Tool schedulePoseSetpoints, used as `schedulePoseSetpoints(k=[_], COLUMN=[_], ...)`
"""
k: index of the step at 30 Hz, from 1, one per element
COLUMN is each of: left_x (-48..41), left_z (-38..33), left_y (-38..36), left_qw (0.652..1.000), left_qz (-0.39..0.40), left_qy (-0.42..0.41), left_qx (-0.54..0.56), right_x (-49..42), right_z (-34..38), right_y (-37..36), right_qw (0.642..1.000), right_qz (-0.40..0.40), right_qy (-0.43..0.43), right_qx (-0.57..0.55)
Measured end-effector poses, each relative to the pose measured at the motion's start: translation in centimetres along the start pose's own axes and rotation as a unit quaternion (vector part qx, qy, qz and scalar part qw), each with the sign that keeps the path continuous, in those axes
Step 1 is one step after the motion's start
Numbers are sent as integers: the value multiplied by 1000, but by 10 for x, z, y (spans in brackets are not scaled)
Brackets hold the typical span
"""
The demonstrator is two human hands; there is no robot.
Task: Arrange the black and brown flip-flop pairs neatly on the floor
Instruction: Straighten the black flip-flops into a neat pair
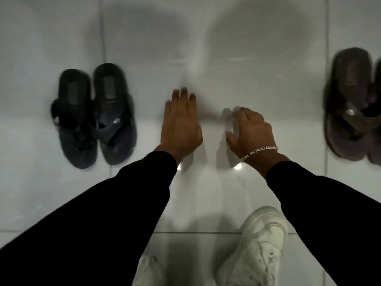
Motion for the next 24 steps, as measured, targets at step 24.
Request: schedulePoseSetpoints(k=[24], left_x=[40], left_z=[243], left_y=[112], left_qw=[919], left_qz=[-134], left_qy=[332], left_qx=[164], right_x=[-53], right_z=[227], right_y=[-51], right_qw=[984], right_qz=[92], right_qy=[127], right_qx=[84])
Point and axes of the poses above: each hand's wrist, its own x-axis away from the middle knuckle, its own y-axis out of the back of the hand, z = x × y, the point moved 5 cm from there along -x, towards the middle knuckle, and after that the axes turned 8 degrees about x, right-handed, at the moved point
